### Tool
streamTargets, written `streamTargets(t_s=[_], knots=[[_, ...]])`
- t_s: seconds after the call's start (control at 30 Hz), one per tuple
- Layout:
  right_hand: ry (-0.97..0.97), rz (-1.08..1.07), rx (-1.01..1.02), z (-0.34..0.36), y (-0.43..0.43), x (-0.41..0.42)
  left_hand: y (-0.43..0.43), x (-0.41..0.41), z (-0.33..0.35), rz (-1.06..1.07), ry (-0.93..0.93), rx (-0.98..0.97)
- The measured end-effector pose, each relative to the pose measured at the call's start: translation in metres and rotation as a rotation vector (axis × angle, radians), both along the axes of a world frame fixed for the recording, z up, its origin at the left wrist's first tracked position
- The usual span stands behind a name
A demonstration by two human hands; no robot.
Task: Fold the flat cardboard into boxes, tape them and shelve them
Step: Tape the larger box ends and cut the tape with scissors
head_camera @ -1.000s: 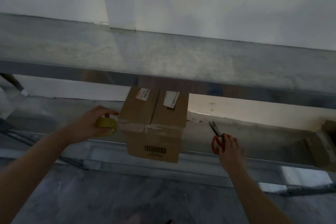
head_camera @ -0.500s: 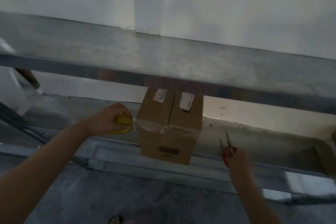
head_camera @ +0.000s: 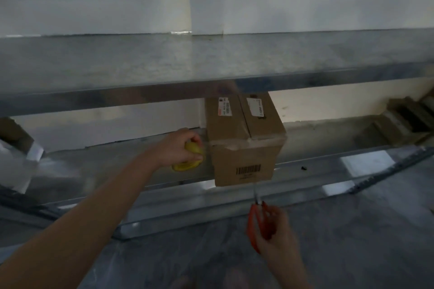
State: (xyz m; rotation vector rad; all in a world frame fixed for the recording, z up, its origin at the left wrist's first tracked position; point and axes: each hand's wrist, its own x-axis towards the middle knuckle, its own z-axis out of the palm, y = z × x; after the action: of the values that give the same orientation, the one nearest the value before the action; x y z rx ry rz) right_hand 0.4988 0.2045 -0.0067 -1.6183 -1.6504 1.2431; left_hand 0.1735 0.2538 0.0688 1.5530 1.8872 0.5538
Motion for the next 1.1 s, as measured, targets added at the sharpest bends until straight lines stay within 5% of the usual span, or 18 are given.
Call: streamTargets(t_s=[0.23, 1.1], knots=[[0.330, 0.175, -0.266, 0.020, -0.008, -0.071, 0.001, 0.003, 0.001, -0.012, 0.009, 0.025], [0.358, 0.123, -0.307, 0.017, 0.016, -0.108, 0.006, 0.000, 0.003, -0.045, 0.090, 0.016]])
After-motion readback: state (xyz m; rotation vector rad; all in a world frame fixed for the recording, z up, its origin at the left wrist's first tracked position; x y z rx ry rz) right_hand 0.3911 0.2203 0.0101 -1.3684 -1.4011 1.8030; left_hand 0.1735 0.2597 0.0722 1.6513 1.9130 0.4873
